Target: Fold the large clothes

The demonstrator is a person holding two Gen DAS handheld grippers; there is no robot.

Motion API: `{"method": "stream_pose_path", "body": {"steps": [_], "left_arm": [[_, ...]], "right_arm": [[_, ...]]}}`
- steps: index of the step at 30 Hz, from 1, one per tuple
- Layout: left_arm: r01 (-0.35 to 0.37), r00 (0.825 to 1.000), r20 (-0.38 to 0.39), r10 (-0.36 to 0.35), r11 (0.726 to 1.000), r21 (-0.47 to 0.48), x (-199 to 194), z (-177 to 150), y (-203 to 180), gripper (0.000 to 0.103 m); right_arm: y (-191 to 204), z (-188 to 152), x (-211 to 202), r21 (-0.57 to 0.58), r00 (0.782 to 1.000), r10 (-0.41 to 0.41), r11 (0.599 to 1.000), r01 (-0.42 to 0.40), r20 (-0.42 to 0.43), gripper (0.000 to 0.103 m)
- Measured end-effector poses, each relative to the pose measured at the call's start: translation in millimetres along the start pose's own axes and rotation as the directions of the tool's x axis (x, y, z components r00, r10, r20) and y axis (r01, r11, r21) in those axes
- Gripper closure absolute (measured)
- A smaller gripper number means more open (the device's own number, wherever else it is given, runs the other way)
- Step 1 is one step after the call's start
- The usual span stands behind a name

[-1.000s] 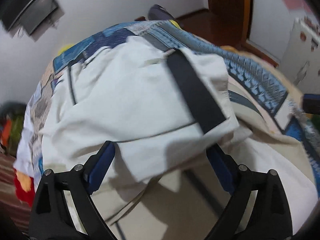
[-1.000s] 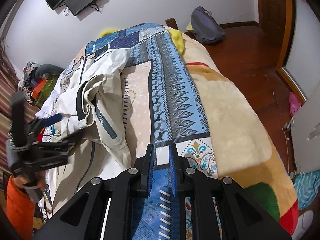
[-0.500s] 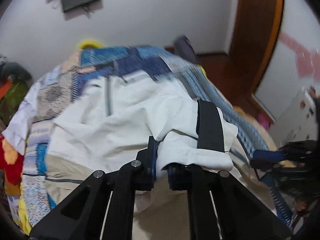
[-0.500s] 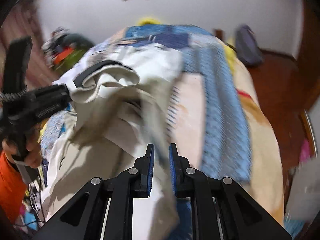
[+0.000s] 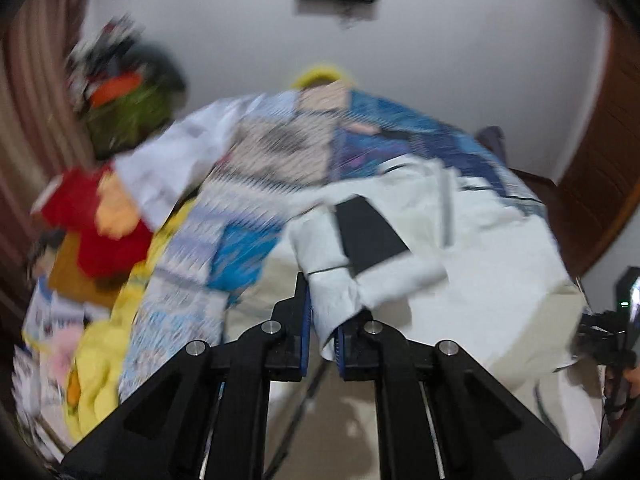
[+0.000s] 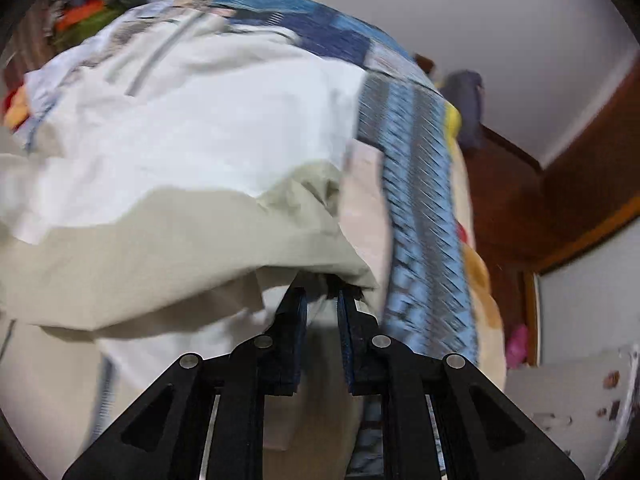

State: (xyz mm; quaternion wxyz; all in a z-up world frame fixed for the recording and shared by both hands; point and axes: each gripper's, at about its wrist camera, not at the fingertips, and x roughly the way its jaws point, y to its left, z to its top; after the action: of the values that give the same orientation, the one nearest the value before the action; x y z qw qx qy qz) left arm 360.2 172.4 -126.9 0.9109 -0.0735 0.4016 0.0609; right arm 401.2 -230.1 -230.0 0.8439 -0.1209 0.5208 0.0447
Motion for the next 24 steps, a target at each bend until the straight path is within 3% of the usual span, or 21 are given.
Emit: {"method": "stream_pose_path", "body": {"steps": [4,8,11,13,14,15,18,22,24], "left_arm": [[0.028,0.991,-0.131,-0.04,0.996,-0.086,31.5,-40.7,42.6,0.089],[0.062,0.959,-0.271,-0.089,0.993,-0.104,56.6,-97.3,55.5,0.087],[0.084,0.926,-0.359,-0.12,0.99,-0.112,66.2,-131.1,60.1,0.071],[0.096,0.913,-0.385,-0.135,0.988,-0.12,66.1,-144.5,62.1,0.049],[0.1,0.909,-0.392,-0.144,0.986,-0.131,64.0,-150.8,65.1,0.044],[0.105,0.909,-0.386,-0.154,0.984,-0.146,60.7,-153.4,68.2,0.039],[0.116,0.918,-0.354,-0.18,0.974,-0.195,48.7,-150.7,81.3,0.037],[0.086,0.947,-0.279,-0.157,0.964,-0.253,31.3,-129.0,104.3,0.034],[0.049,0.964,-0.242,-0.113,0.965,-0.258,26.7,-119.5,113.0,0.028]], "right_arm": [[-16.8,-1.1,-5.4,0.067,0.998,0.052,0.996,-0.051,-0.018,0.092],[-24.4,-5.4,-21.4,0.089,0.992,0.117,0.99,-0.113,-0.042,0.091],[-31.9,-14.0,-42.2,0.108,0.985,0.171,0.98,-0.167,-0.034,0.091],[-33.3,-16.5,-57.1,0.117,0.982,0.187,0.976,-0.184,-0.017,0.091],[-34.2,-16.2,-64.1,0.115,0.982,0.187,0.976,-0.185,-0.004,0.091],[-34.6,-14.4,-72.5,0.112,0.983,0.183,0.977,-0.184,0.016,0.091],[-33.7,-4.1,-96.4,0.112,0.981,0.178,0.976,-0.186,0.083,0.091],[-18.1,22.9,-112.0,0.084,0.971,0.181,0.977,-0.196,0.156,0.091],[-5.1,39.4,-109.1,0.056,0.97,0.174,0.981,-0.186,0.171,0.091]]}}
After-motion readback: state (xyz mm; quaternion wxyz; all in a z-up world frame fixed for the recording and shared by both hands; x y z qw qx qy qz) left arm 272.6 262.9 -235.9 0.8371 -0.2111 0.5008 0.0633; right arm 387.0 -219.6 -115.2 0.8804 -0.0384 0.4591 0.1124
